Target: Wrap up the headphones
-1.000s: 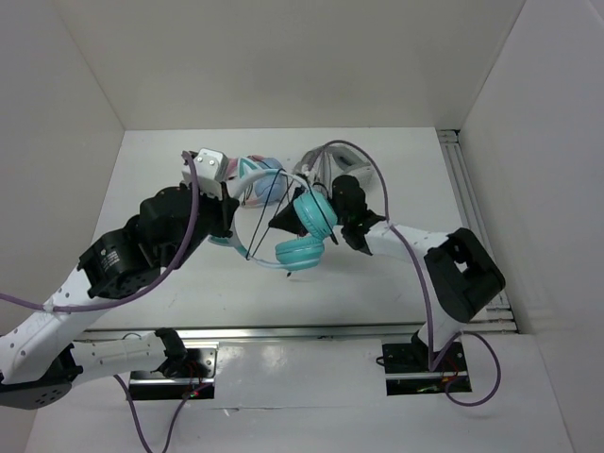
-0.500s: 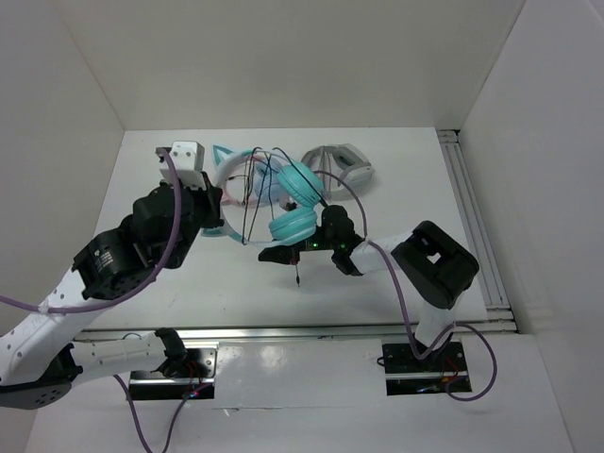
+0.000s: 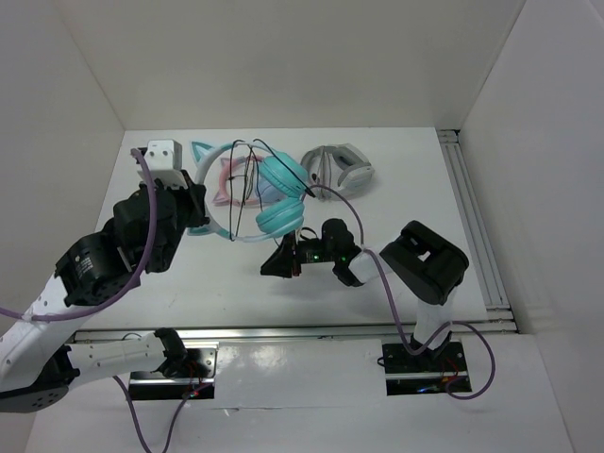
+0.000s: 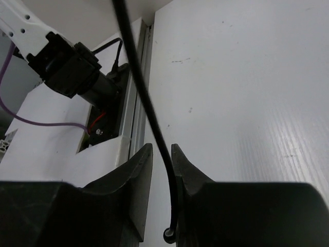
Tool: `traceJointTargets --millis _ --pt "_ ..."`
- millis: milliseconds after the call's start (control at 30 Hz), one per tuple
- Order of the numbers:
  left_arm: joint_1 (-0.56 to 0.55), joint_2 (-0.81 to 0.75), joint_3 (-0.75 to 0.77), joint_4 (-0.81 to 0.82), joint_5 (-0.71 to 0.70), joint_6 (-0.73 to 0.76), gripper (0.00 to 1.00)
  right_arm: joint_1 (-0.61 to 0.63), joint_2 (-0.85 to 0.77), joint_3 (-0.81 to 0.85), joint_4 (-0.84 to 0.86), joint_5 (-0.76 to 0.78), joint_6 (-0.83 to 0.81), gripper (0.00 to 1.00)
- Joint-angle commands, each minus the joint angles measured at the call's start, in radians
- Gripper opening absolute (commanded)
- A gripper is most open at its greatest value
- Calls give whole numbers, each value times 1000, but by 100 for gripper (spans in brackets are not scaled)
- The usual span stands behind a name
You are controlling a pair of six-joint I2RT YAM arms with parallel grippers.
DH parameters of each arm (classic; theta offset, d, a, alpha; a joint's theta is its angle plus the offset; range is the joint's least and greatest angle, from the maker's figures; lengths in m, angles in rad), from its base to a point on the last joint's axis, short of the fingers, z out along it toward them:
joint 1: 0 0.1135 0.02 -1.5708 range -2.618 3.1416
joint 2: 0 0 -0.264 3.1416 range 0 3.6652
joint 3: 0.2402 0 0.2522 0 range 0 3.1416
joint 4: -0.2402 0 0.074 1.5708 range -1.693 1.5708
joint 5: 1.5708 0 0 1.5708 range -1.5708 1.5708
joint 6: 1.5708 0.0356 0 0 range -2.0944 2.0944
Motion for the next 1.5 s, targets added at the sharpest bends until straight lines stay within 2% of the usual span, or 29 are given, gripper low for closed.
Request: traceJointTargets --millis 0,167,400,433,833,1133,1200,1400,1467 --pt "-2 -29 46 73 -21 -56 0 13 23 -22 118 12 -2 29" --pt "-2 -19 46 50 -21 -56 0 13 23 -31 79 21 -26 34" --pt "-2 -29 46 50 -40 -56 0 2 4 -31 46 21 -39 37" --pt "-2 -29 46 50 -40 -56 0 2 4 -31 46 21 -39 43" --pt "-2 -29 55 50 -38 -46 0 -18 13 -50 31 21 -48 44" --pt "-2 -19 66 29 -66 -37 0 -27 13 -50 8 30 -66 37" --pt "-2 -19 66 29 -66 -37 0 -27 13 -50 8 30 -66 32" --pt "-2 -19 56 29 -84 -37 0 -36 -7 -50 -15 30 -76 29" --pt "-2 -19 56 29 -84 -37 0 -47 -7 -59 -24 39 -76 23"
